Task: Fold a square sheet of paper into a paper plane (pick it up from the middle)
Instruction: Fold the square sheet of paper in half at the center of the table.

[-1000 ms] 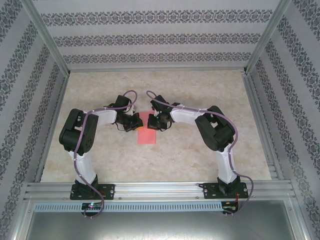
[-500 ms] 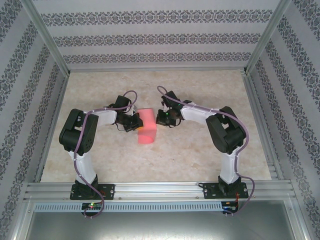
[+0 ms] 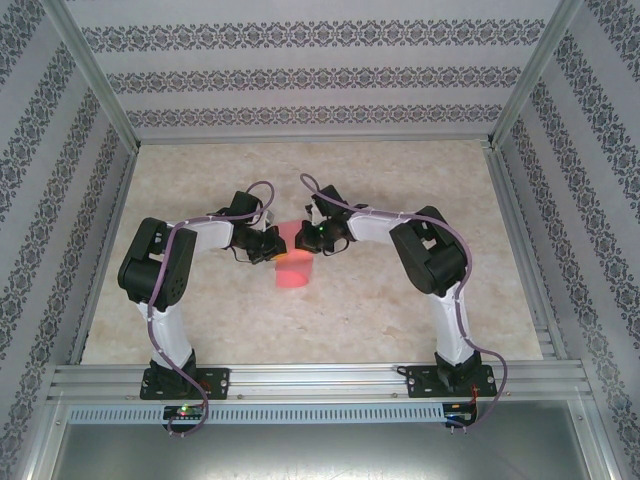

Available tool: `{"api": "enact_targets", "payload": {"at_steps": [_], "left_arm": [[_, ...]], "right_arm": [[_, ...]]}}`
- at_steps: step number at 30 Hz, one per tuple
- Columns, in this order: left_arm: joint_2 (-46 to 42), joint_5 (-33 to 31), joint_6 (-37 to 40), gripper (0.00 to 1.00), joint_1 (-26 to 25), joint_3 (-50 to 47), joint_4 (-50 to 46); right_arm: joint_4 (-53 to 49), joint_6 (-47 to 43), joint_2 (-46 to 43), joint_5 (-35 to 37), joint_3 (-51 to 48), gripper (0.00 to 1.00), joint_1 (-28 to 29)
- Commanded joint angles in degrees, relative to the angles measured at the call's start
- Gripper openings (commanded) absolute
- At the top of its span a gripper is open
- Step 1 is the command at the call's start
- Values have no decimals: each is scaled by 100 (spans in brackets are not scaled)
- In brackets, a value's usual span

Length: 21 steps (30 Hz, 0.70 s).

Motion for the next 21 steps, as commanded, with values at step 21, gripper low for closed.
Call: {"api": "enact_targets", "payload": {"at_steps": [21], "left_arm": [[648, -1114, 191, 0, 1, -546, -1293]], "right_arm": [[53, 35, 173, 116, 534, 0, -69]]}}
